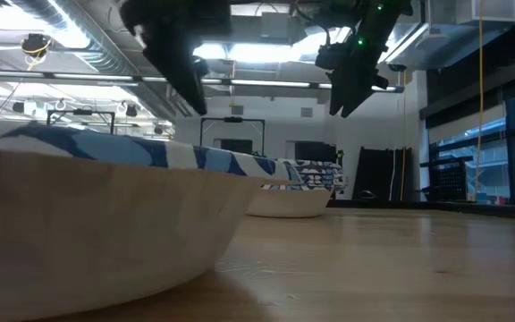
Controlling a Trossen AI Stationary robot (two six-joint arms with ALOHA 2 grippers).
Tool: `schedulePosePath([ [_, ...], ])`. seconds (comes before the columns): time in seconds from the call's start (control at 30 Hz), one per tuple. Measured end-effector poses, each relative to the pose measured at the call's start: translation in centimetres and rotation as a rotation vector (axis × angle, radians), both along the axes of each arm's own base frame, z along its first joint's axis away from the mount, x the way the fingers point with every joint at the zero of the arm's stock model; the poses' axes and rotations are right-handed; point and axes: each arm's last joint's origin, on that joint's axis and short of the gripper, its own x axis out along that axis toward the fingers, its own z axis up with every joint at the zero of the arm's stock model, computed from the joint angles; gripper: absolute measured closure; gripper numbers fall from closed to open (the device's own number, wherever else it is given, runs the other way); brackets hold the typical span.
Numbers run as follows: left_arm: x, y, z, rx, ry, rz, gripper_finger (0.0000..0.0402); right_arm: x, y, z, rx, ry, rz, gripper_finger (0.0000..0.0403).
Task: Nest bowls inside each other
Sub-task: Stack the blue patterned bowl on top of the other blue patterned bowl
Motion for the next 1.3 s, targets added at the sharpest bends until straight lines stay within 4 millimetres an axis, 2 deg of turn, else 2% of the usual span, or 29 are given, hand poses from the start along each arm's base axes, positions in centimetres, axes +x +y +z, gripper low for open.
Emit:
schedulePosePath([
  [0.13, -0.8, -1.3, -0.5, -0.039, 0.071, 0.053, 0.0237, 0.0, 0.0, 0.0, 0.0, -0.001, -0.001, 0.021],
  [0.4, -2.5, -4.1, -3.3, -0.098, 0.156, 0.159, 0.0236, 0.0, 0.0, 0.0, 0.002, -0.006, -0.005, 0.021],
  [0.67, -3.1, -6.4, -5.2, -0.157, 0.091, 0.201, 0.0237, 0.3, 0.3, 0.2, -0.008, -0.027, 0.006, 0.021],
  [1.03, -3.4, -6.9, -6.2, -0.076, 0.064, 0.257, 0.0237, 0.4, 0.3, 0.2, -0.008, -0.027, 0.007, 0.021],
  [1.3, -3.0, -7.1, -8.0, -0.042, 0.136, 0.261, 0.0237, 0.3, 0.3, 0.1, -0.008, -0.019, 0.012, 0.021],
])
